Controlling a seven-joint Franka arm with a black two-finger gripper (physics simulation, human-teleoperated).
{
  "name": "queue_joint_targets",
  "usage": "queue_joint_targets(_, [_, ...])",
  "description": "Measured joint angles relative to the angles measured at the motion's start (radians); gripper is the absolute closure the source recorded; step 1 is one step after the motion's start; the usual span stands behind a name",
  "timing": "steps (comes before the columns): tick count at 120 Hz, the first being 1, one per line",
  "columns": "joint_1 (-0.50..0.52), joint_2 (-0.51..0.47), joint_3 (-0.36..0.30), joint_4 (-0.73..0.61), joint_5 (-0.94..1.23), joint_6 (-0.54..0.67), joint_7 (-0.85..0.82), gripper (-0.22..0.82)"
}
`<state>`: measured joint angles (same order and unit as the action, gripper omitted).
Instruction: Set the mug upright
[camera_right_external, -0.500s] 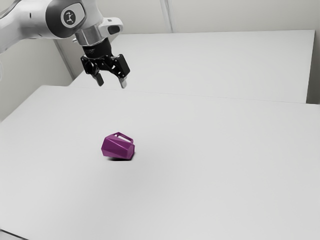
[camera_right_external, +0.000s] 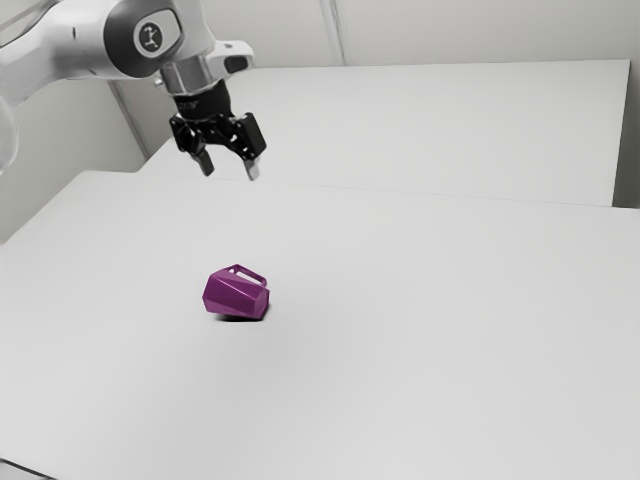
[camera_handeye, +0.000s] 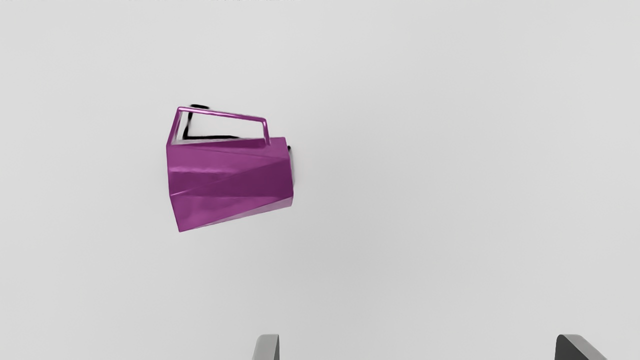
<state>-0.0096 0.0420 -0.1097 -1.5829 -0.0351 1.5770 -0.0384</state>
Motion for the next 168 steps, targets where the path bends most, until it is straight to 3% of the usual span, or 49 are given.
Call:
queue_joint_targets(31, [0.247, 0.053, -0.029, 0.002, -0.016, -0.007, 0.041, 0.00])
queue_joint_targets(72, [0.380, 0.070, -0.030, -0.141, -0.104, 0.069, 0.162, 0.00])
queue_joint_targets(118, [0.424, 0.081, -0.030, -0.359, -0.274, 0.299, 0.347, 0.00])
queue_joint_targets(168, [0.448, 0.189, -0.030, -0.410, -0.465, 0.403, 0.537, 0.00])
